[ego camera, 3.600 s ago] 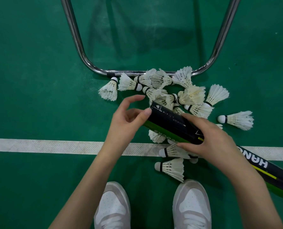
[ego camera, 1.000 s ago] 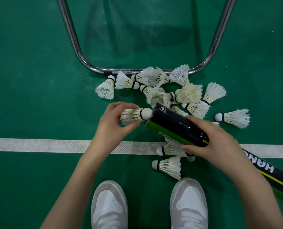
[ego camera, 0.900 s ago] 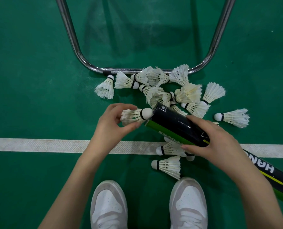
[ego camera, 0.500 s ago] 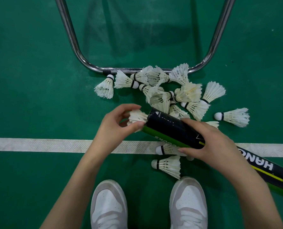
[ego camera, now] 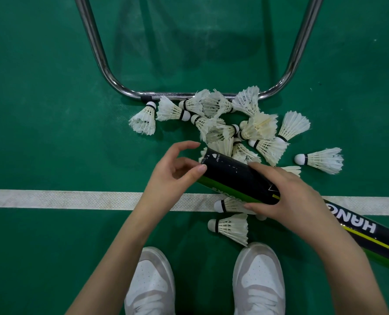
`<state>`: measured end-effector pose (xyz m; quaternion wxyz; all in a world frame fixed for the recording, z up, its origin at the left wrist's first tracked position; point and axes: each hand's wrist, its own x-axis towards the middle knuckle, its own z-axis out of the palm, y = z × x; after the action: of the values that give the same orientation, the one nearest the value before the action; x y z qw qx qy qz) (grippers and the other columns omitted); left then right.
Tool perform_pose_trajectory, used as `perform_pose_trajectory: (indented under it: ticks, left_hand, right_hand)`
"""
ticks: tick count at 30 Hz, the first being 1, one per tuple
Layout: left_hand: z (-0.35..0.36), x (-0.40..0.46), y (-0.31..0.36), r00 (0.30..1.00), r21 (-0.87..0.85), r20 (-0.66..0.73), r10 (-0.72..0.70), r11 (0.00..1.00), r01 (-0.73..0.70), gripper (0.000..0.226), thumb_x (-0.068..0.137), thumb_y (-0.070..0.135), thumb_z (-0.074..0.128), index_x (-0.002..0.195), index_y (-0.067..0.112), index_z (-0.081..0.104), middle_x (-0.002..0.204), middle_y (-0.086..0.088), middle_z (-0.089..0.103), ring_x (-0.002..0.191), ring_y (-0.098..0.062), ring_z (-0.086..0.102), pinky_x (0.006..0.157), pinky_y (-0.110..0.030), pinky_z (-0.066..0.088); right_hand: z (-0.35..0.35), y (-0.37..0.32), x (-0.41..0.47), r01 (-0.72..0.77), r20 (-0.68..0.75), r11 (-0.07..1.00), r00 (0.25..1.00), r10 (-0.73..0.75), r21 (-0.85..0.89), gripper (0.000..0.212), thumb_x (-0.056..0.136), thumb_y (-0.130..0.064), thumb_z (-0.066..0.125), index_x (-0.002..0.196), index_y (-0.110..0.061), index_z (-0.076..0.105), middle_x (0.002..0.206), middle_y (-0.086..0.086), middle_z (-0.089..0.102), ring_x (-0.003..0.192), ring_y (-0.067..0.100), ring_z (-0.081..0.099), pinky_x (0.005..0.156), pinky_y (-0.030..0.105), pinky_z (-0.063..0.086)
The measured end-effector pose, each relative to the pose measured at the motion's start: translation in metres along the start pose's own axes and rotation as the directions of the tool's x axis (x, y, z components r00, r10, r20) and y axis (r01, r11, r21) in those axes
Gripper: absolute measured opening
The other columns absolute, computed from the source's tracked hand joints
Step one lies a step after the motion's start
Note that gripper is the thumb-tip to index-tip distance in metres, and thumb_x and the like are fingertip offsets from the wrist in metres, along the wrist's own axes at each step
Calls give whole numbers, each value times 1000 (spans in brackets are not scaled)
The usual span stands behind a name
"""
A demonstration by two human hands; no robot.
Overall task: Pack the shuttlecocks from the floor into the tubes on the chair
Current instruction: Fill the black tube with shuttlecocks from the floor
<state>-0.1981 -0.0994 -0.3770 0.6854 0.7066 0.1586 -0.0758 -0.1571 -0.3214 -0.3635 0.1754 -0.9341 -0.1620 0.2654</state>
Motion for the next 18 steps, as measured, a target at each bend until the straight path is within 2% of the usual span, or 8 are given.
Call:
perform_pose_trajectory:
  ticks: [3, 6, 10, 14, 16, 18]
  left_hand:
    - [5, -2, -1, 1000, 53, 21, -12, 999, 11, 42, 79, 18, 70, 114, 33, 52, 70, 6, 68, 72, -4, 63, 73, -13, 45]
    - [9, -5, -1, 999, 67, 52, -14, 998, 10, 58, 75, 18, 75, 120, 41, 47, 86, 2, 75, 88, -7, 69, 84, -19, 50]
    - [10, -5, -1, 993, 98, 115, -6, 995, -6, 77, 73, 14, 78, 129, 49, 38, 99, 6, 73, 99, -5, 66, 97, -24, 44]
    - [15, -4, -1, 987, 66, 161, 2, 998, -13, 87, 73, 6, 76, 138, 42, 32, 122, 26, 59, 106, -2, 62, 93, -14, 44]
    - [17, -3, -2, 982, 73, 188, 7, 997, -21, 93, 74, 8, 76, 142, 43, 24, 139, 24, 44, 118, -1, 54, 104, -21, 40]
    - [18, -3, -2, 977, 108, 213, 22, 993, -46, 96, 73, 10, 77, 143, 44, 21, 143, 28, 33, 129, 3, 41, 112, -27, 31]
  right_hand:
    - [0, -2, 0, 16, 2, 999, 1000, -16, 33, 76, 69, -55, 69, 133, -50, 29, 123, -23, 48, 111, 6, 44, 80, 26, 38]
    - [-1, -4, 0, 24, 22, 998, 999, -25, 51, 74, 68, -53, 70, 132, -49, 31, 120, -21, 49, 109, 7, 45, 84, 30, 42]
    - [-3, -2, -2, 23, 11, 996, 1000, -24, 86, 75, 66, -53, 71, 131, -48, 34, 118, -21, 50, 108, 7, 46, 86, 34, 45]
    - [-3, 0, -4, 35, 2, 995, 999, -36, 97, 75, 65, -51, 72, 130, -48, 35, 111, -25, 46, 108, 7, 46, 86, 34, 44]
    - [-4, 1, -4, 39, -1, 994, 999, -39, 101, 76, 65, -50, 73, 131, -48, 35, 108, -27, 43, 108, 7, 45, 87, 33, 44]
    - [-5, 3, -5, 36, 1, 994, 999, -36, 102, 76, 65, -49, 74, 130, -48, 35, 108, -27, 43, 107, 6, 45, 86, 32, 44]
